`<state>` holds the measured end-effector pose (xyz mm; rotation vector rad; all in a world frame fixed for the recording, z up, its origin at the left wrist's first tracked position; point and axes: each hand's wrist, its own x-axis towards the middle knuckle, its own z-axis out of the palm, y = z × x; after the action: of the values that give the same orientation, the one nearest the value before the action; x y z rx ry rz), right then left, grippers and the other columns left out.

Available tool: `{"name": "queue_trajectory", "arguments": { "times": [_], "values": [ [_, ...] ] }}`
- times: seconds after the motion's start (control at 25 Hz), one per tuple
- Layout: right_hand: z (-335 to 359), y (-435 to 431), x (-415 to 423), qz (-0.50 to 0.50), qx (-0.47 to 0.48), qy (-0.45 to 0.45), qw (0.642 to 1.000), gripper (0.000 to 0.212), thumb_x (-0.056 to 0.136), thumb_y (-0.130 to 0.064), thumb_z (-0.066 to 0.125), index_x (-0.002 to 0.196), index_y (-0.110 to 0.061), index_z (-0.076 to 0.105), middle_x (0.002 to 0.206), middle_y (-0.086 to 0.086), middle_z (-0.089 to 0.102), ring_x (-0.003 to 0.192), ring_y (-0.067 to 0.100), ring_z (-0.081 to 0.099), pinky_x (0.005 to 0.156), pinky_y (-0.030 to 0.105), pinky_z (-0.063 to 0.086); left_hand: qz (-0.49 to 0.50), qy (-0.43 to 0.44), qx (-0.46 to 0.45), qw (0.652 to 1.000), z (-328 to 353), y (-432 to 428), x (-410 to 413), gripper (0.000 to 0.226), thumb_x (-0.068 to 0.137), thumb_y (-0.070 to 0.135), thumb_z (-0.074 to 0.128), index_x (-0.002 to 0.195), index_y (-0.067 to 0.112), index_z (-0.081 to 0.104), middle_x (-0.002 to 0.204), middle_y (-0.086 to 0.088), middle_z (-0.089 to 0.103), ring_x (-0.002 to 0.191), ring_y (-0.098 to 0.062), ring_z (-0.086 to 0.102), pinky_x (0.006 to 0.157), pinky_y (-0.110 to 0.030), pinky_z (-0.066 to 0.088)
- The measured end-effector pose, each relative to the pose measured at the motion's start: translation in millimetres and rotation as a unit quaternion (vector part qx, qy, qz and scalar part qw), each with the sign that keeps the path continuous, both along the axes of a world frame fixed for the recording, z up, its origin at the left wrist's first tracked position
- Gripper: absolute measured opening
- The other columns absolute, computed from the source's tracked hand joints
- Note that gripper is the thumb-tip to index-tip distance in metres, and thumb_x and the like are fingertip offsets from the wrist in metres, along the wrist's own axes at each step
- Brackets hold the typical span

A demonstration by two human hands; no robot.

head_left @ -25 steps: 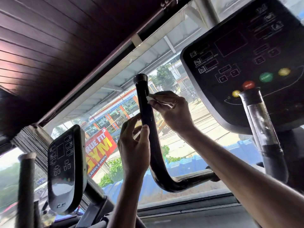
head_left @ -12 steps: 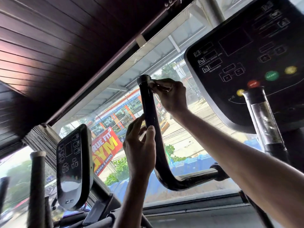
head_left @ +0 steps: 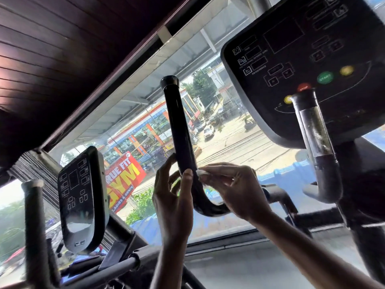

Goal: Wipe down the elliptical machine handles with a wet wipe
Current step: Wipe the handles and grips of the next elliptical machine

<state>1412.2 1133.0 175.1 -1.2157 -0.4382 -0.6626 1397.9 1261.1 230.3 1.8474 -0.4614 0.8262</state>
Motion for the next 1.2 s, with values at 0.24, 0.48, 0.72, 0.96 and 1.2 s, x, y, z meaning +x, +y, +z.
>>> {"name": "queue_trajectory", "arguments": {
  "times": [0.24, 0.48, 0.72, 0.96, 1.2],
  "values": [
    [-63.3, -16.1, -17.8, -0.157, -0.213, -0.074, 0.962, 0.017, 0.090, -0.008, 0.073, 0.101, -0.018, 0.080, 0.112, -0.017, 0.073, 0.102, 0.002, 0.069, 0.087, 0.021, 0.054, 0.030, -0.002, -0.039, 0.999, -60.5, 3.7, -21.6, 0.055, 0.080, 0.032, 0.069, 0.133, 0.031, 0.056, 0.111, 0.016, 0.069, 0.102, -0.010, 0.068, 0.080, -0.018, 0.054],
    [-68.8, -2.6, -18.6, -0.201, -0.214, -0.086, 0.952, 0.022, 0.091, -0.003, 0.071, 0.110, -0.014, 0.076, 0.114, -0.013, 0.073, 0.107, 0.008, 0.068, 0.093, 0.017, 0.050, 0.035, -0.017, -0.059, 0.998, -88.7, -8.9, -21.7, 0.057, 0.081, 0.030, 0.073, 0.134, 0.025, 0.053, 0.104, 0.011, 0.070, 0.095, -0.008, 0.069, 0.083, -0.023, 0.056],
    [-140.3, -39.7, 45.5, -0.303, -0.282, 0.011, 0.910, 0.038, 0.084, 0.009, 0.069, 0.114, -0.014, 0.074, 0.109, -0.002, 0.076, 0.103, 0.015, 0.067, 0.093, 0.029, 0.055, 0.034, -0.015, -0.097, 0.995, -102.3, -21.6, -16.7, 0.059, 0.077, 0.036, 0.069, 0.131, 0.022, 0.051, 0.098, 0.006, 0.072, 0.091, -0.004, 0.070, 0.088, -0.035, 0.058],
    [-133.5, -33.8, 45.3, -0.304, -0.291, 0.055, 0.906, 0.039, 0.084, 0.007, 0.068, 0.115, -0.016, 0.073, 0.101, 0.001, 0.077, 0.097, 0.019, 0.068, 0.089, 0.022, 0.052, 0.028, -0.017, -0.102, 0.994, -106.2, -22.1, -12.4, 0.058, 0.080, 0.027, 0.071, 0.134, 0.016, 0.051, 0.099, -0.003, 0.071, 0.094, -0.015, 0.069, 0.091, -0.047, 0.059],
    [-134.9, -17.3, 29.8, -0.316, -0.257, -0.046, 0.912, 0.033, 0.091, 0.004, 0.062, 0.119, -0.011, 0.072, 0.119, -0.004, 0.072, 0.112, 0.009, 0.062, 0.100, 0.016, 0.045, 0.014, -0.013, -0.114, 0.993, -104.9, -21.1, -12.1, 0.060, 0.079, 0.028, 0.070, 0.133, 0.009, 0.052, 0.097, -0.005, 0.070, 0.091, -0.017, 0.068, 0.090, -0.047, 0.059]
  ]
}}
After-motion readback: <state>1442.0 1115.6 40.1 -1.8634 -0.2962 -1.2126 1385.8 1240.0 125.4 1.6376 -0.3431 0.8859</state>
